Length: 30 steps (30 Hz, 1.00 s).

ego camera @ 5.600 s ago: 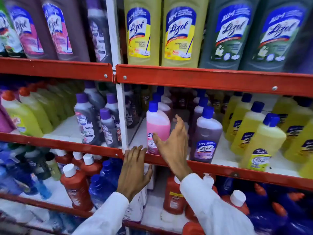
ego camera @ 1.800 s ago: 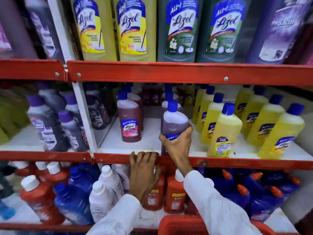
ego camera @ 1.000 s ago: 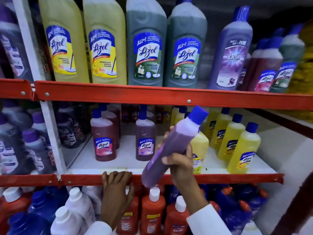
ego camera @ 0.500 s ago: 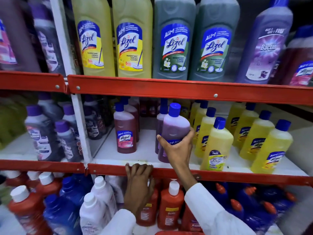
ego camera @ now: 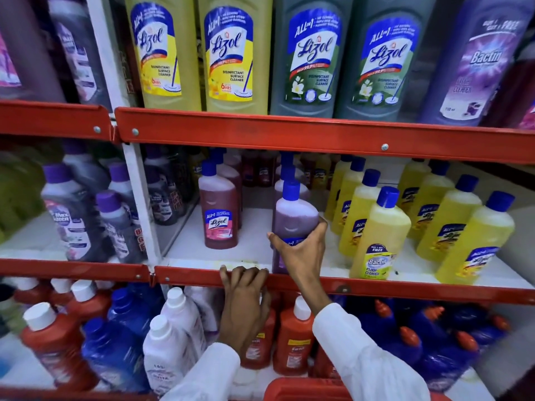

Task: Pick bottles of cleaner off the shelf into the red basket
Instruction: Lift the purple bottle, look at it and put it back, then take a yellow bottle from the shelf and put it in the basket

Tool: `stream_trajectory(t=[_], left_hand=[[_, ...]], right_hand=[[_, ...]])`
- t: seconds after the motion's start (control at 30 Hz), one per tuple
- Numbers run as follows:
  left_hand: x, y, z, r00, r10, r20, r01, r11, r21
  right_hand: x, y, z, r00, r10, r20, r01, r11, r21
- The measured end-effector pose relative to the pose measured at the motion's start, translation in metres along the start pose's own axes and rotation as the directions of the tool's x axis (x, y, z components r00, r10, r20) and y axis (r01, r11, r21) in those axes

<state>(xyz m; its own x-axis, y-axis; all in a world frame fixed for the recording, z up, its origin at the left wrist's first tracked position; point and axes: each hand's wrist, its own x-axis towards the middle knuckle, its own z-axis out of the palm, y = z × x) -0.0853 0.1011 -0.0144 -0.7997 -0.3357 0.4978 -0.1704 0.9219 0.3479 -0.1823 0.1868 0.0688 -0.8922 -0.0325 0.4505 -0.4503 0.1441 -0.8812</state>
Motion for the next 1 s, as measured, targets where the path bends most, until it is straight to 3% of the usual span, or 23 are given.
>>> stream_trajectory(t=[0.3,0.37,0.47,0.57,0.63,0.73,0.87,1.0], left_hand=[[-0.01,0.013,-0.003,0.998,-0.047,-0.049,0.05,0.996,0.076],[-0.013,0.026,-0.001,0.994,-0.008,-0.107,0.016,0.997,0.075],[-0.012,0.063,0.008,0.973,0.16,-0.167,-0.161,0.987,0.006],[0.001,0.099,0.02,0.97,0.227,-0.086,-0.232,0.971,-0.054],[0.009,0.119,0.029,0.969,0.246,0.004,-0.246,0.969,-0.027],[0.014,0.133,0.04,0.963,0.24,0.121,-0.246,0.968,0.041],[0.014,0.135,0.044,0.971,0.2,0.134,-0.205,0.978,0.024],[0.013,0.134,0.045,0.977,0.185,0.109,-0.176,0.981,-0.082]], right_hand=[[-0.011,0.005,-0.035,0.999,-0.027,0.039,0.026,0.999,0.03],[-0.018,0.012,-0.057,0.995,-0.066,-0.071,0.071,0.995,0.067],[-0.018,0.025,-0.091,0.934,-0.12,-0.337,0.146,0.988,0.051],[-0.003,0.034,-0.113,0.873,-0.086,-0.481,0.089,0.996,-0.016],[0.014,0.038,-0.121,0.885,-0.053,-0.462,-0.003,0.993,-0.12],[0.042,0.043,-0.128,0.954,0.011,-0.298,-0.065,0.983,-0.172],[0.065,0.049,-0.14,0.994,0.007,-0.109,-0.016,0.996,-0.085],[0.066,0.044,-0.159,0.992,0.055,-0.11,-0.037,0.985,0.167]])
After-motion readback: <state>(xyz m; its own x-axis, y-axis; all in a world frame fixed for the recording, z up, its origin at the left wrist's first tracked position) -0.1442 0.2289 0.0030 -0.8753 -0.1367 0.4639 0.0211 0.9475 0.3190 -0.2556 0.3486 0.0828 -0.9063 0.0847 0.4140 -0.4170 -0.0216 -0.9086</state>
